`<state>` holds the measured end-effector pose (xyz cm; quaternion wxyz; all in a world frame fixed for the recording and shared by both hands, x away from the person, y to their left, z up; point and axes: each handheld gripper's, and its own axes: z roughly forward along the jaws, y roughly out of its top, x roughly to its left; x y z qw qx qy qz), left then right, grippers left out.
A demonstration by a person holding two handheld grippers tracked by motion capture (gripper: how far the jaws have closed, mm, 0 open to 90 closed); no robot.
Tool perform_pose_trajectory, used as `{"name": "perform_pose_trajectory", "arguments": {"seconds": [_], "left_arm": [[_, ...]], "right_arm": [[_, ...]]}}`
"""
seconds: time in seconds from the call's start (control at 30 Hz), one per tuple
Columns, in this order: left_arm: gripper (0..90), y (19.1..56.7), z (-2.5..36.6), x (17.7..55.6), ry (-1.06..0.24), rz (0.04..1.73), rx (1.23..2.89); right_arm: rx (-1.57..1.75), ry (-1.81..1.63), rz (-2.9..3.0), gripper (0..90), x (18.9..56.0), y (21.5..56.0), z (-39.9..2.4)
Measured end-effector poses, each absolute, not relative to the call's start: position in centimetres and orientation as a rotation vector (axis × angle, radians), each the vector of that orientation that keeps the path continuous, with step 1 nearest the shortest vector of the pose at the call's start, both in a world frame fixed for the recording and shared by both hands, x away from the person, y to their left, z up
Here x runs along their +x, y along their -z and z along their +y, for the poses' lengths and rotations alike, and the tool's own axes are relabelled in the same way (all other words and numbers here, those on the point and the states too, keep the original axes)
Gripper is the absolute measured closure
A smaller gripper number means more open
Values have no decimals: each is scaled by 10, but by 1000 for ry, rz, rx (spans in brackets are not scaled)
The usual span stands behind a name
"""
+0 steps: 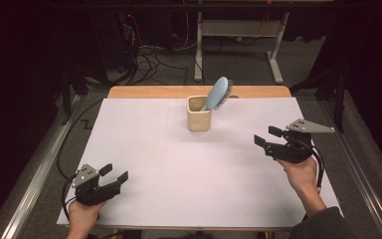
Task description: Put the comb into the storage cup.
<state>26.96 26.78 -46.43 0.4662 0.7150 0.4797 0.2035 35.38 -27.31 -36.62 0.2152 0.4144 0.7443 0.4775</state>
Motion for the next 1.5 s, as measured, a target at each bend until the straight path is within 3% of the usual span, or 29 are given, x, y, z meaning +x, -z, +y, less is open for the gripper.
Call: {"name": "perform_pose_trajectory", "arguments": {"seconds": [1.5], "left_arm": [[317, 464, 268, 270, -502, 1177, 1753]], "right_arm": [[1183, -1383, 2016, 315, 322, 388, -299]]}}
